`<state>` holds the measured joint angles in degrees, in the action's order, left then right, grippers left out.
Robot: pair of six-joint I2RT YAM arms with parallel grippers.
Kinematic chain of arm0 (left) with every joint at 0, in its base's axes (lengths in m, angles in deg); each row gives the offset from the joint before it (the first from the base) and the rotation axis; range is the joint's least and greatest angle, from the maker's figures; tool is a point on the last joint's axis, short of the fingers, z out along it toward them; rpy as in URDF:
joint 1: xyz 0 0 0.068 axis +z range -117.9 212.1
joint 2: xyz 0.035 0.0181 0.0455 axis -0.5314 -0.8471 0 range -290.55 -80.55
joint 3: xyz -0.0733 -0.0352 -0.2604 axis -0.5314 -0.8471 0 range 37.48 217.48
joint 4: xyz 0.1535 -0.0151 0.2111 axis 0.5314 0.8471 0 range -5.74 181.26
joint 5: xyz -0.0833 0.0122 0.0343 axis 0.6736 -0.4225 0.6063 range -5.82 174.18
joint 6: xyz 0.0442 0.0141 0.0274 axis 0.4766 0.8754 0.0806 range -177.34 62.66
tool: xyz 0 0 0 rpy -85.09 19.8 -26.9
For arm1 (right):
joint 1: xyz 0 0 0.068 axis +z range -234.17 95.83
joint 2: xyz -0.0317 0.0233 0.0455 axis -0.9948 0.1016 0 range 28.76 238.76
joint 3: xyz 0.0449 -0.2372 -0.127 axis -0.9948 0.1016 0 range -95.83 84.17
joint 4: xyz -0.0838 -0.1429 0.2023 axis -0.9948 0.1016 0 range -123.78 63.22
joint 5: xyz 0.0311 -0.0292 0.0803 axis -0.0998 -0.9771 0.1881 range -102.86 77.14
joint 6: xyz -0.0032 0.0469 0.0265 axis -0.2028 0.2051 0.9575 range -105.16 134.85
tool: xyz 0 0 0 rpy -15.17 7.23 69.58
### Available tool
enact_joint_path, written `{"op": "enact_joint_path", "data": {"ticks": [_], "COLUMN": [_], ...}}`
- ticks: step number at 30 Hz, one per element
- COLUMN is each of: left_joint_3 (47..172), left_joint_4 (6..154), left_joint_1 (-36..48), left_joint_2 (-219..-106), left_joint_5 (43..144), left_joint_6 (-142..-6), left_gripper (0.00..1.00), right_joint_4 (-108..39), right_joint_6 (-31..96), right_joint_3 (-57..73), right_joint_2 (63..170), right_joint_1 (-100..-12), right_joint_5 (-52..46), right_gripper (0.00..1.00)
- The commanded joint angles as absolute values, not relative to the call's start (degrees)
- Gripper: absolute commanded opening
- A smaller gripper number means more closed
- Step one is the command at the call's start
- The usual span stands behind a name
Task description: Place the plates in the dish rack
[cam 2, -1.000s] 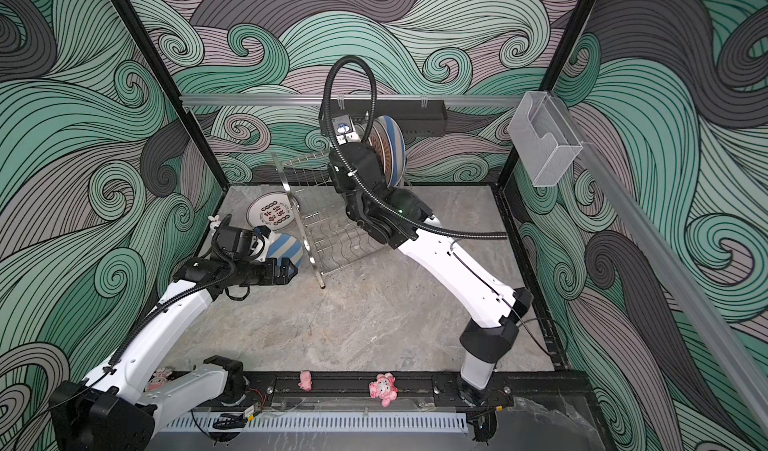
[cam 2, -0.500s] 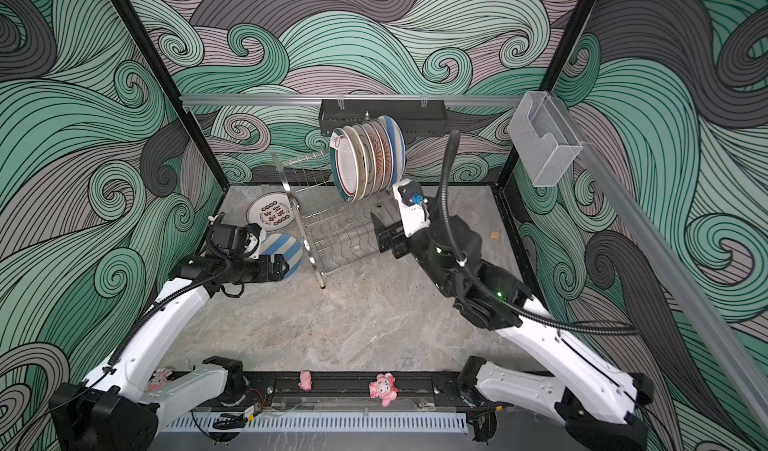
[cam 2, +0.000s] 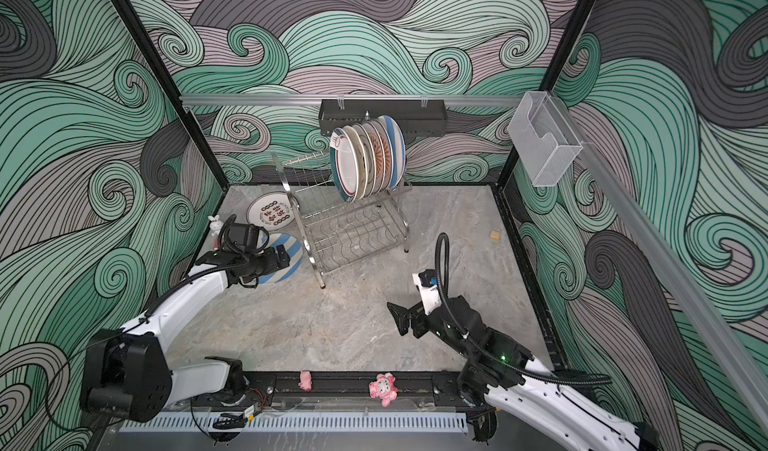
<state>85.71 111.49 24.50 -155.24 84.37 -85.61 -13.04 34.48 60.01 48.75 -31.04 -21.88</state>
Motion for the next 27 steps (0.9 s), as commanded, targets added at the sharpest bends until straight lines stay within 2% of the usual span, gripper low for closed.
{"op": "enact_joint_path", "data": {"ticks": [1, 4, 7, 27], "left_joint_3": [90.9, 93.9, 94.8, 97.4], "left_joint_4": [110.5, 111.1, 110.0, 107.7], "left_joint_1": [25.1, 25.3, 25.5, 28.7], "left_joint_2": [-160.4, -167.0, -170.4, -180.0], "left_joint_5": [81.3, 83.4, 85.1, 88.2], "left_joint_6": [-86.3, -86.1, -86.1, -83.5], "left_gripper": [0.98, 0.99, 0.98, 0.99], "right_joint_4": [-14.0, -9.9, -8.8, -6.5], "right_joint_6": [41.2, 41.7, 42.0, 44.8], "right_joint_3": [62.9, 64.2, 65.2, 65.1], "right_joint_2": [41.1, 36.9, 37.2, 43.7], "right_joint_1": [-31.2, -31.2, -31.2, -31.2], "right_joint_5": [-20.6, -21.3, -18.2, -16.6], "right_gripper": [1.00, 1.00, 1.00, 1.00]}}
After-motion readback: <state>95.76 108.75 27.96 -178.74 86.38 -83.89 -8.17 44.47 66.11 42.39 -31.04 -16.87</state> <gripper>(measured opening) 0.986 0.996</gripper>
